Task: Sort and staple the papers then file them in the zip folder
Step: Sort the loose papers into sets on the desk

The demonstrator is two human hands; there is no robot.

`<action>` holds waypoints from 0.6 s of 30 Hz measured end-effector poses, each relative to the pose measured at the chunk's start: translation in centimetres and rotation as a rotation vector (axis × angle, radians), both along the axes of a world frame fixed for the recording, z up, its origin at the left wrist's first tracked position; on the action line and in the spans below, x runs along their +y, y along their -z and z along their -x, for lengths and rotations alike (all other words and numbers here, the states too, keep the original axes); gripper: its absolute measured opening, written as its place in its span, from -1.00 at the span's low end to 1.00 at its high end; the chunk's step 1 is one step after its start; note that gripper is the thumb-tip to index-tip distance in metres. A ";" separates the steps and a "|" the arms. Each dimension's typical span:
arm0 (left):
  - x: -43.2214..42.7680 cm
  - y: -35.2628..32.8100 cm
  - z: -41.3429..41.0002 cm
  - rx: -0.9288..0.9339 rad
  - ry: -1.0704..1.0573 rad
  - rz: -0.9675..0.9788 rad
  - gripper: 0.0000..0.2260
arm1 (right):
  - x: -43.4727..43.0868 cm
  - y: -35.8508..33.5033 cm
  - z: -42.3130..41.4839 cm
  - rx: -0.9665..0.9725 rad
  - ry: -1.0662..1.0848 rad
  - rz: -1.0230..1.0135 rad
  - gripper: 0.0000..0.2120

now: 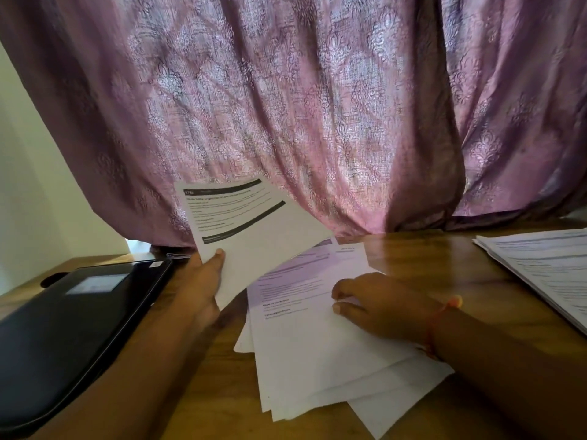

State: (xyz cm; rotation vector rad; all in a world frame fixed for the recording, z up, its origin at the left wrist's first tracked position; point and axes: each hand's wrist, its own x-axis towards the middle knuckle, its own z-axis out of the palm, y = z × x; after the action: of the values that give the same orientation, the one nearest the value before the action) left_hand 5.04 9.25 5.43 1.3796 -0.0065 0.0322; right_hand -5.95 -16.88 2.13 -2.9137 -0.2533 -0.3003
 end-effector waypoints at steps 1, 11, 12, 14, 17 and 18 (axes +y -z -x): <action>0.2 0.0 -0.2 0.010 -0.012 -0.018 -0.75 | 0.1 0.1 0.1 0.011 -0.018 -0.003 -0.65; 1.3 0.6 -1.3 0.073 -0.037 -0.068 -0.80 | 0.5 0.7 0.1 0.142 -0.054 0.024 -0.54; 1.3 0.6 -1.3 0.073 -0.035 -0.071 -0.80 | 0.7 0.5 0.2 0.151 -0.062 0.028 -0.55; 1.3 0.7 -1.4 0.080 -0.023 -0.060 -0.79 | 1.0 0.1 0.5 0.186 -0.063 0.047 -0.50; 1.2 0.8 -1.3 0.081 -0.016 -0.055 -0.81 | 1.0 0.0 0.6 0.228 -0.051 0.033 -0.49; 1.1 0.8 -1.3 0.082 -0.019 -0.050 -0.81 | 1.0 0.0 0.7 0.217 -0.045 0.014 -0.53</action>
State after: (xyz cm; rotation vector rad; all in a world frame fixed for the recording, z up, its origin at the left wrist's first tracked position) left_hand 6.34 10.39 4.59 1.4297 0.0754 -0.0086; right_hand -6.62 -15.91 2.12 -2.9174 -0.2867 0.0258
